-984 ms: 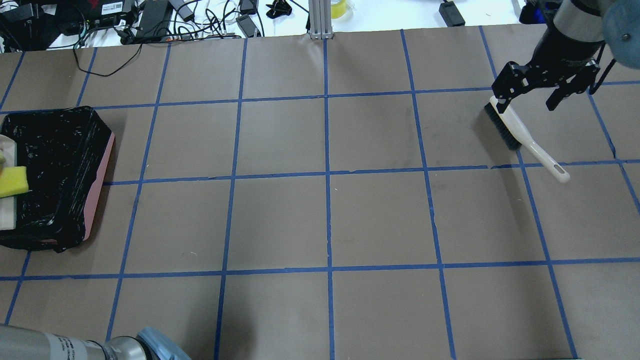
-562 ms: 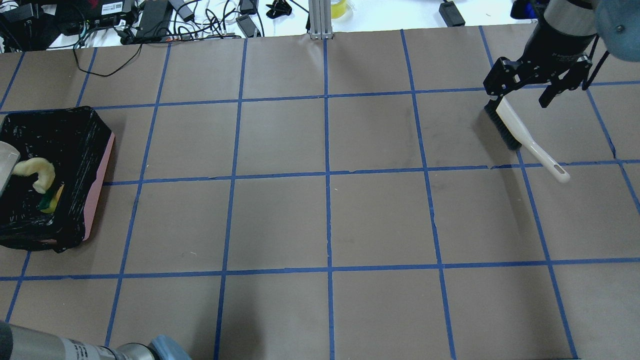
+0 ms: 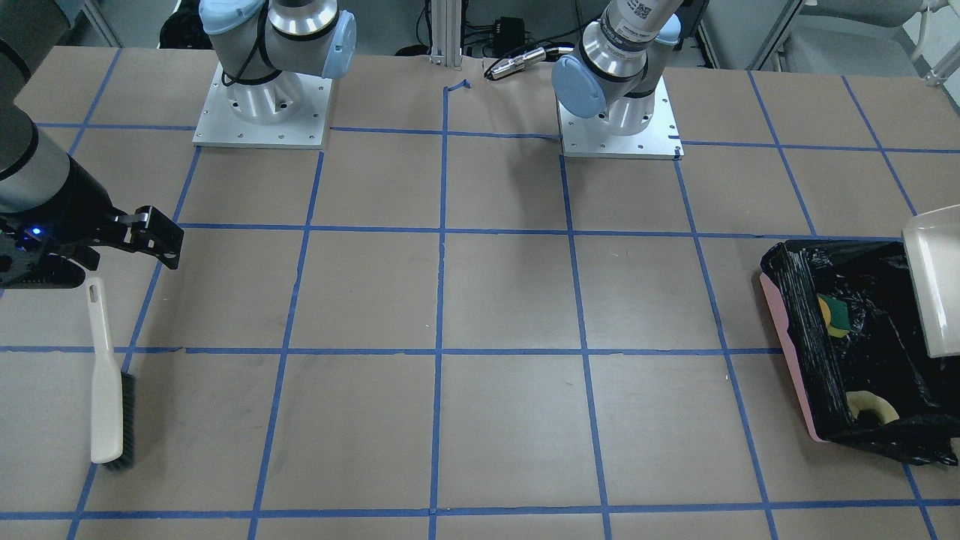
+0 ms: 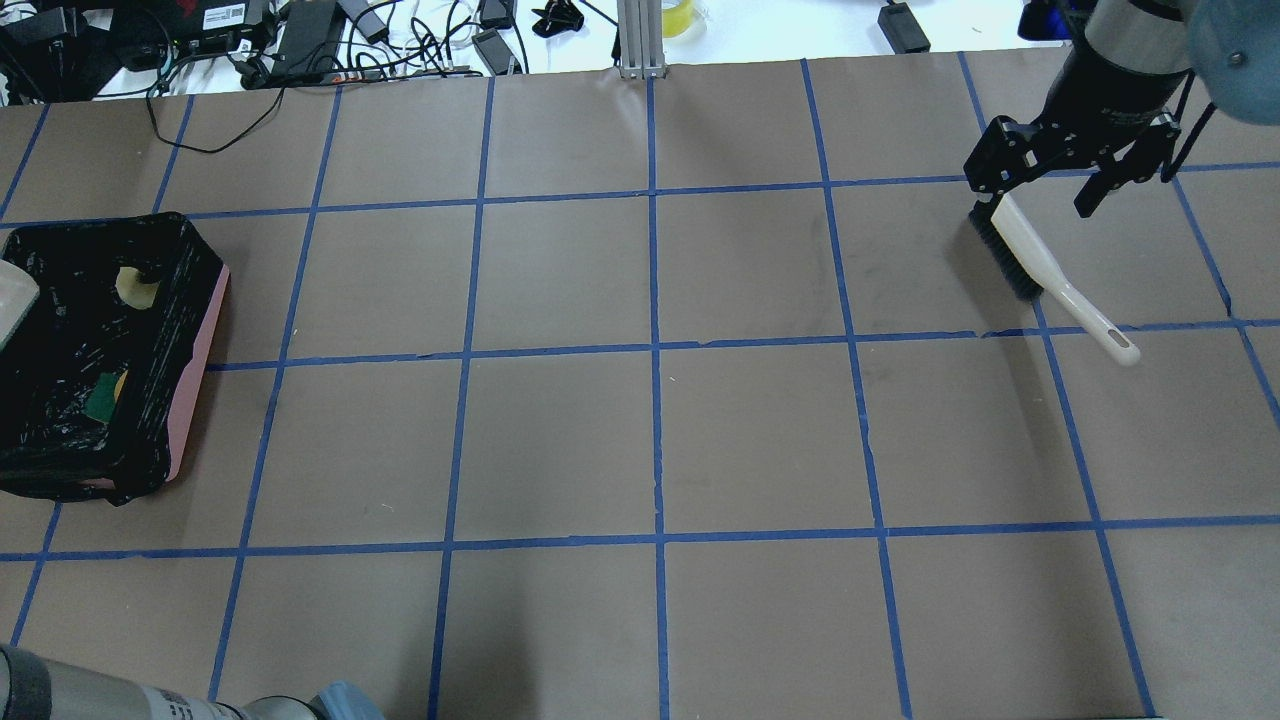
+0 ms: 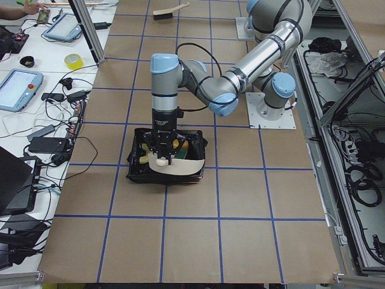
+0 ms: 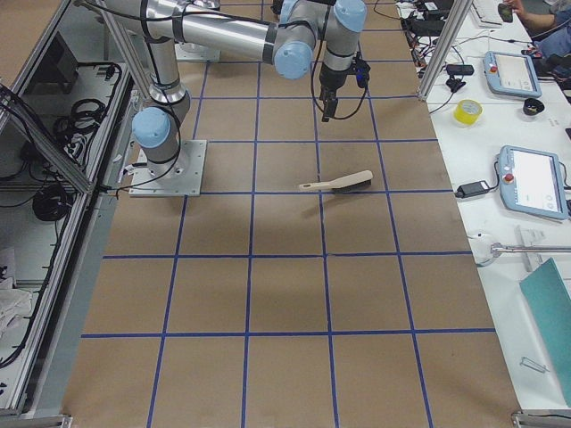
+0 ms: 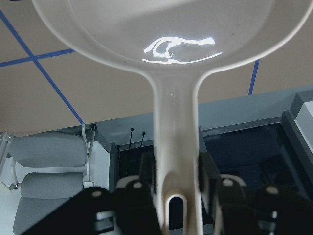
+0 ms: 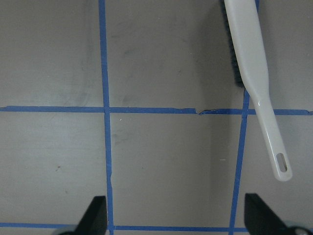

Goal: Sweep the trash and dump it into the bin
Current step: 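Tilt the dustpan over the bin while the right gripper releases the brush, then bring the empty dustpan back and lower it onto the table with the left gripper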

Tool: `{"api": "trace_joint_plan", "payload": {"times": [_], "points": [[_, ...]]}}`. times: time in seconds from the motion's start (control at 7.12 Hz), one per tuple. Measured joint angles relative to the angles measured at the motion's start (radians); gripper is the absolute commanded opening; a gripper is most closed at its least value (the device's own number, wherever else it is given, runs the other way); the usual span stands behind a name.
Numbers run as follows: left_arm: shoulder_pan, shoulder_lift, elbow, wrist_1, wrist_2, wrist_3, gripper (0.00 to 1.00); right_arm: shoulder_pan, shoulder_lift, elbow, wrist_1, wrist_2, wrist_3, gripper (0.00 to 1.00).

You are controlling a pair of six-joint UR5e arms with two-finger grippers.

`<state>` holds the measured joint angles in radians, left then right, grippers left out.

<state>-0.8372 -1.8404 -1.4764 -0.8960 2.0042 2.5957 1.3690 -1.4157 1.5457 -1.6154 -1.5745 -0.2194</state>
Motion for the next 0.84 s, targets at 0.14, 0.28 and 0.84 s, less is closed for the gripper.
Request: {"api": "trace_joint_plan", "payload": {"times": [0.14,0.28,0.84], "points": [[-0.012,0.010,0.010,-0.047,-0.049,-0.004,0.00,0.000,0.000,0.000,0.000,0.001,0.000,1.00],[-0.045,0.020,0.026,-0.105,-0.090,-0.016,0.00,0.000,0.000,0.000,0.000,0.002,0.000,1.00],[-0.245,0.034,0.063,-0.319,-0.264,-0.144,0.00,0.000,0.000,0.001,0.000,0.001,0.000,1.00]]}}
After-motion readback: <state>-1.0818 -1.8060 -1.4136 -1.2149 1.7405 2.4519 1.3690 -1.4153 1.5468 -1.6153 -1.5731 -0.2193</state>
